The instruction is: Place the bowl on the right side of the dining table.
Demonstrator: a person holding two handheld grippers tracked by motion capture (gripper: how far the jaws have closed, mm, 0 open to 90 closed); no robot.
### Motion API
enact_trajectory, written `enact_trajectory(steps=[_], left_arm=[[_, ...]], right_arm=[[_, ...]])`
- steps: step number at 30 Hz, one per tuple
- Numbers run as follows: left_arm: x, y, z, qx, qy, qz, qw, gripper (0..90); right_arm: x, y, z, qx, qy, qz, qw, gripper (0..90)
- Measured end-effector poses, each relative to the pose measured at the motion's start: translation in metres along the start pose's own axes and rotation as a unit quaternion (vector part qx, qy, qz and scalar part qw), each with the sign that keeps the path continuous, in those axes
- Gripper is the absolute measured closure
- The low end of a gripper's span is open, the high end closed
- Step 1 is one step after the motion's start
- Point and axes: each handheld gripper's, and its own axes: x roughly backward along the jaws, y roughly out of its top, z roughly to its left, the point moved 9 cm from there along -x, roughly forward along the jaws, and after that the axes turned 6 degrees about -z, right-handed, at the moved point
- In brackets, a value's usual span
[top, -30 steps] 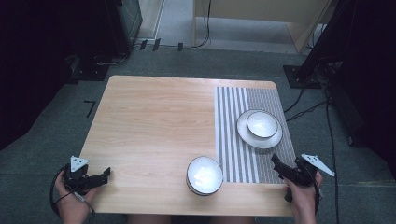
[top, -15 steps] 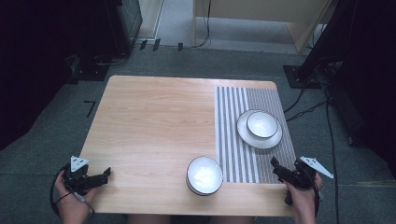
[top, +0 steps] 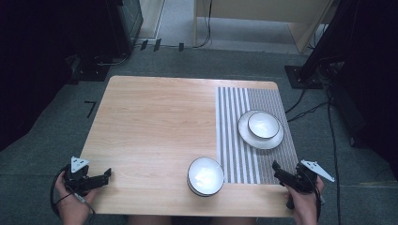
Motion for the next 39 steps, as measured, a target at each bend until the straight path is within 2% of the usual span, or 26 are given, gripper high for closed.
enact_trajectory(steps=[9, 27, 36, 39], left_arm=[[0.0, 0.0, 0.0, 0.0, 0.0, 0.0, 1.0, 0.0], [0.0, 0.0, 0.0, 0.001, -0.001, 0.0, 1.0, 0.0], [0.0, 0.0, 0.0, 0.001, -0.001, -0.001, 1.0, 0.0], [0.0, 0.0, 0.0, 0.002, -0.001, -0.001, 1.0, 0.0]], right_arm=[[0.002, -0.006, -0.002, 0.002, -0.002, 0.009, 1.0, 0.0], [0.009, -0.02, -0.002, 0.02, 0.001, 0.031, 0.9993, 0.0], [0.01, -0.031, -0.007, 0.045, -0.008, 0.054, 0.9975, 0.0], [0.011, -0.034, -0.008, 0.046, -0.008, 0.061, 0.997, 0.0]])
